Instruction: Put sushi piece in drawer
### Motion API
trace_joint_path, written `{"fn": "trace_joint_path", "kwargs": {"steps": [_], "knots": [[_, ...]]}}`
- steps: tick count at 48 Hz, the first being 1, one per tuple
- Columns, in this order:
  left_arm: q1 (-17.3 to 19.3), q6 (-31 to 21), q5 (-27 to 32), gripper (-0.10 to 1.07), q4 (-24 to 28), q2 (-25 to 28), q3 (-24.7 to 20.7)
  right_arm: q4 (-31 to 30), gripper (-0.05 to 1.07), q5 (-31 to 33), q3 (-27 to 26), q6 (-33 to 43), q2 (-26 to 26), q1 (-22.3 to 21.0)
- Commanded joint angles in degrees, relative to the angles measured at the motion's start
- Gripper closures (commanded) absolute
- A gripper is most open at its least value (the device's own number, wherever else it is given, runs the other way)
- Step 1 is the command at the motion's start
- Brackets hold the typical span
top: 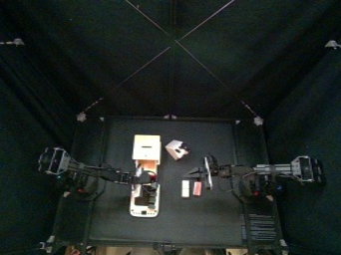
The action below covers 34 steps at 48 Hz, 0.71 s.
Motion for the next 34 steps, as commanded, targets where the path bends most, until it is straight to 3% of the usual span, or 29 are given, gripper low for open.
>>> {"fn": "trace_joint_path", "kwargs": {"steps": [1, 9, 20, 34], "knots": [[0.0, 0.0, -0.5, 0.39, 0.1, -1.5, -1.4, 0.2, 0.65, -0.5, -0.6, 0.0, -0.4, -0.1], [0.1, 0.0, -0.4, 0.39, -0.2, -4.7, -1.1, 0.1, 0.65, -0.5, -0.5, -0.1, -0.4, -0.1], [1.1, 0.0, -0.2, 0.40, -0.2, -13.0, 2.1, 0.2, 0.65, -0.5, -0.4, -0.1, -0.4, -0.1], [9.6, 0.0, -0.9, 0.40, -0.2, -21.4, 8.6, 0.1, 0.65, -0.5, -0.5, -0.1, -0.4, -0.2]]}}
